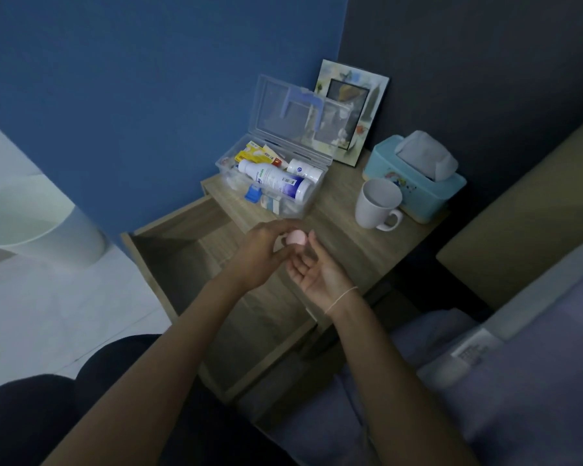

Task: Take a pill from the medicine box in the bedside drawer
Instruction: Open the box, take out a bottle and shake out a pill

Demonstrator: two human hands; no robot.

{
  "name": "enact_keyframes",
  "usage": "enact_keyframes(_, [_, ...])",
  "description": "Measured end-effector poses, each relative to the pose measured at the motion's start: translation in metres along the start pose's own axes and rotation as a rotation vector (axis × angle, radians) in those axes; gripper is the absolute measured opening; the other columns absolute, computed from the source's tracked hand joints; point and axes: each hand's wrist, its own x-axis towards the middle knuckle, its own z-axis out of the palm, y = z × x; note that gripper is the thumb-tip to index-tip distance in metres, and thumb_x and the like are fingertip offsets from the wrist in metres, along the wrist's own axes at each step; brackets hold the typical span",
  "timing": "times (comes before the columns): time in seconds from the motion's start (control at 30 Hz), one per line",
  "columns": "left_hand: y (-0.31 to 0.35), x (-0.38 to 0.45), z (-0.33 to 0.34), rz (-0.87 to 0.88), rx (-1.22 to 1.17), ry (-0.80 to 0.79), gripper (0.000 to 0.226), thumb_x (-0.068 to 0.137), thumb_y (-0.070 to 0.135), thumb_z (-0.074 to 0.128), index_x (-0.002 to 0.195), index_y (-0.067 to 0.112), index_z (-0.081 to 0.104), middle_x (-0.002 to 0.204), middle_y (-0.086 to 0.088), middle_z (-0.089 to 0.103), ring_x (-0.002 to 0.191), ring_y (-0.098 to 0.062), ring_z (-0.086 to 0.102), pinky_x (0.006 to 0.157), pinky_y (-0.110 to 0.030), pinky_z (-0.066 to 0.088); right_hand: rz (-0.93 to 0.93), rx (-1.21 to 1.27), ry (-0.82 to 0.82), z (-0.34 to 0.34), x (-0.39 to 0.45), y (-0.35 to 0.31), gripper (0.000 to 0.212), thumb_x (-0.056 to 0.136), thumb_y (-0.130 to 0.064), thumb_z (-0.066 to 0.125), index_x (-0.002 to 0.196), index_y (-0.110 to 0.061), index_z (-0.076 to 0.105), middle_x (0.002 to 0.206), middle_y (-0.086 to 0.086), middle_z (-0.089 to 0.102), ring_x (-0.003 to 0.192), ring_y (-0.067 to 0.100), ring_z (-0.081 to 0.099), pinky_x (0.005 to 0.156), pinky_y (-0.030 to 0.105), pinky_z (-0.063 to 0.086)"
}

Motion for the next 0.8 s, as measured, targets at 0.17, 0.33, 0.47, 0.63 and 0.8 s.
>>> enact_keyframes(0.17, [0.008, 0.004, 0.005, 0.009, 0.095, 0.037, 0.029, 0.091, 0.025, 0.061, 0.116, 0.010, 0.064, 0.106, -0.009, 0.069, 0.096, -0.022, 0.059, 0.088, -0.037, 0.049, -0.023, 0.003, -0.009, -0.002, -0.001, -0.002, 0.034, 0.083, -0.025, 0.064, 0.111, -0.006, 0.063, 0.105, 0.011, 0.072, 0.092, 0.015, 0.071, 0.072, 0.026, 0.059])
enact_keyframes(0.33, [0.013, 0.005, 0.014, -0.055, 0.164, 0.112, 0.035, 0.090, 0.040, 0.058, 0.097, 0.006, 0.063, 0.094, -0.009, 0.066, 0.085, -0.019, 0.059, 0.075, -0.031, 0.050, -0.039, -0.114, -0.099, -0.009, -0.010, -0.007, 0.023, 0.093, -0.018, 0.053, 0.108, -0.008, 0.067, 0.109, 0.009, 0.073, 0.104, 0.017, 0.067, 0.079, 0.026, 0.058])
enact_keyframes(0.47, [0.013, 0.005, 0.010, -0.056, 0.061, -0.023, 0.047, 0.090, 0.037, 0.059, 0.132, 0.018, 0.049, 0.124, -0.002, 0.058, 0.091, -0.010, 0.056, 0.068, -0.008, 0.039, -0.021, -0.105, -0.069, -0.017, -0.011, -0.011, 0.025, 0.087, -0.023, 0.060, 0.107, -0.009, 0.070, 0.114, 0.011, 0.071, 0.110, 0.020, 0.065, 0.084, 0.030, 0.057])
enact_keyframes(0.63, [0.015, 0.013, 0.005, 0.024, 0.126, -0.167, 0.035, 0.088, 0.007, 0.061, 0.122, 0.015, 0.062, 0.118, -0.009, 0.061, 0.099, -0.020, 0.061, 0.083, -0.023, 0.049, 0.007, -0.028, -0.005, -0.026, -0.005, -0.011, 0.021, 0.081, -0.022, 0.068, 0.094, -0.007, 0.075, 0.107, 0.014, 0.073, 0.102, 0.022, 0.069, 0.076, 0.031, 0.058])
enact_keyframes(0.8, [0.020, 0.016, 0.014, 0.024, 0.129, -0.205, 0.039, 0.091, 0.006, 0.056, 0.129, 0.012, 0.056, 0.122, -0.013, 0.054, 0.105, -0.023, 0.058, 0.092, -0.034, 0.049, -0.016, -0.011, 0.022, -0.032, -0.003, -0.013, 0.022, 0.077, -0.023, 0.069, 0.090, -0.007, 0.076, 0.102, 0.013, 0.075, 0.097, 0.021, 0.070, 0.074, 0.031, 0.059])
